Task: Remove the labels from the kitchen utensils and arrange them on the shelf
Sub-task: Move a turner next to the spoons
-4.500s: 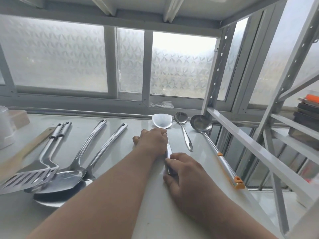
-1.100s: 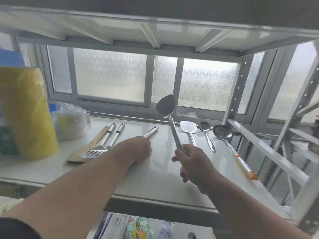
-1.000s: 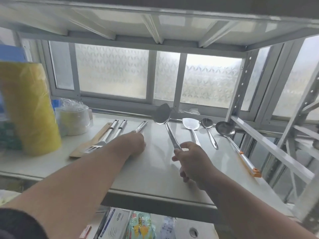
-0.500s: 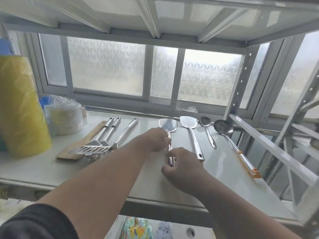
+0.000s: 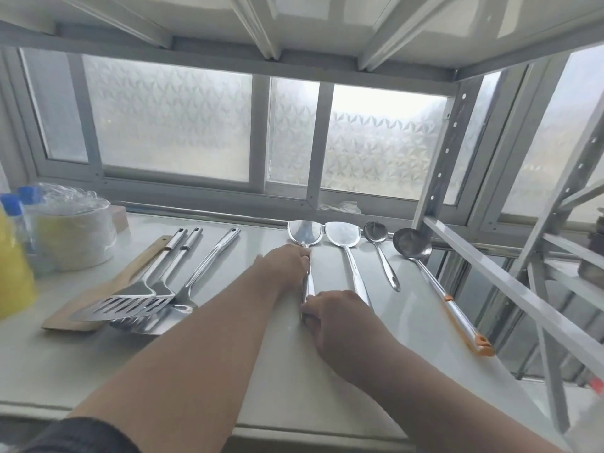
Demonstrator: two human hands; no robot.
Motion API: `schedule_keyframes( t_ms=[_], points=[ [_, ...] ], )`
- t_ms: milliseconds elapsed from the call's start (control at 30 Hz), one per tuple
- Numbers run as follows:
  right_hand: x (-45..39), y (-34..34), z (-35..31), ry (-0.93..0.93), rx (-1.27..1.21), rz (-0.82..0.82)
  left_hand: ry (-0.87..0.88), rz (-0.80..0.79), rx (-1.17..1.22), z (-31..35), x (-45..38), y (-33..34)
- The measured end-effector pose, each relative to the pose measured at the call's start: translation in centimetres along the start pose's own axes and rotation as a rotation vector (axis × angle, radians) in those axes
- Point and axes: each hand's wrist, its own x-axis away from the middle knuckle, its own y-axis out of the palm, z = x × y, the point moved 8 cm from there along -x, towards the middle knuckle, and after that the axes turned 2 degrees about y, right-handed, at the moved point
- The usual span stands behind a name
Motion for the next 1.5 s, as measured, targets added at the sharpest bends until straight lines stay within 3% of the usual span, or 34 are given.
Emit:
schedule_keyframes(
  t_ms=[100,500,1500],
  points=[
    [-0.2,0.4,-0.1,-0.029,-0.047,0.061,-0.019,0.083,0.013,-1.4,-1.4,0.1],
    [-1.0,0.4,0.2,-0.066,-0.098,0.110,-0.015,0.120,-0.026,-2.2,-2.6,0.0],
    [-1.4,1.3,0.3,-0.036,-0.032,0.121,-0.071,0.092,-0.017,-2.8,-3.2,0.3]
  ],
)
